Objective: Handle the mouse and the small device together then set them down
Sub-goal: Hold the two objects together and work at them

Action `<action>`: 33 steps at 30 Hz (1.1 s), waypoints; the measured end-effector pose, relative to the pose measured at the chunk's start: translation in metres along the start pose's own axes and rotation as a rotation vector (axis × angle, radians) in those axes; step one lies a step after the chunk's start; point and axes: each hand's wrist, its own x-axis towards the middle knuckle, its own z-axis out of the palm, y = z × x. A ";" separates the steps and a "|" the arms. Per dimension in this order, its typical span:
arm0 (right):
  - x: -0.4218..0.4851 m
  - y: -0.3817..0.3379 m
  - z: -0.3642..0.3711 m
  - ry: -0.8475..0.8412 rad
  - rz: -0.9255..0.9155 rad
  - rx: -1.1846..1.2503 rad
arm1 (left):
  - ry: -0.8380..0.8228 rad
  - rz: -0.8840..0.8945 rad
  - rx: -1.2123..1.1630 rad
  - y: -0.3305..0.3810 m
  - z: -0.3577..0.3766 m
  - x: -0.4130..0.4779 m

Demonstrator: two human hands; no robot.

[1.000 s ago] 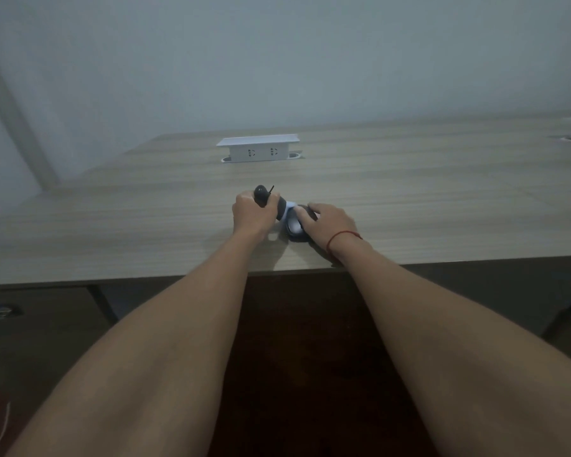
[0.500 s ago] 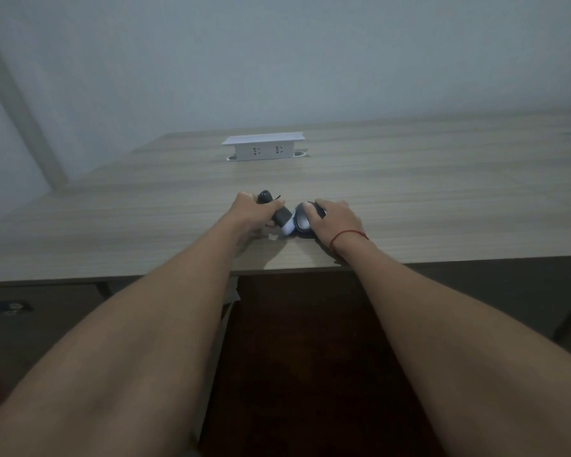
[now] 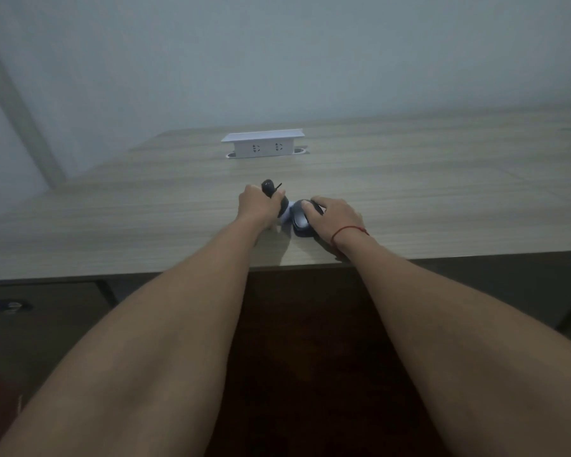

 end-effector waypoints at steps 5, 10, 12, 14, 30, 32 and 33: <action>-0.001 0.001 -0.001 0.006 0.002 0.014 | -0.019 -0.045 -0.087 0.005 0.004 -0.006; 0.002 0.000 0.000 0.007 0.039 0.022 | -0.274 -0.193 -0.254 -0.007 -0.022 -0.006; 0.002 0.000 0.001 0.005 0.034 0.020 | -0.172 -0.160 -0.274 -0.011 -0.015 0.000; 0.001 0.001 0.002 -0.007 0.021 0.015 | -0.020 -0.103 -0.212 -0.008 -0.005 -0.001; 0.001 -0.001 0.002 0.023 0.063 0.015 | -0.361 -0.102 -0.155 -0.009 -0.034 -0.019; -0.002 -0.003 0.000 0.000 0.069 0.006 | -0.344 -0.081 -0.165 -0.008 -0.034 -0.021; -0.004 -0.004 -0.002 -0.010 0.070 0.009 | -0.304 -0.072 -0.181 -0.009 -0.032 -0.021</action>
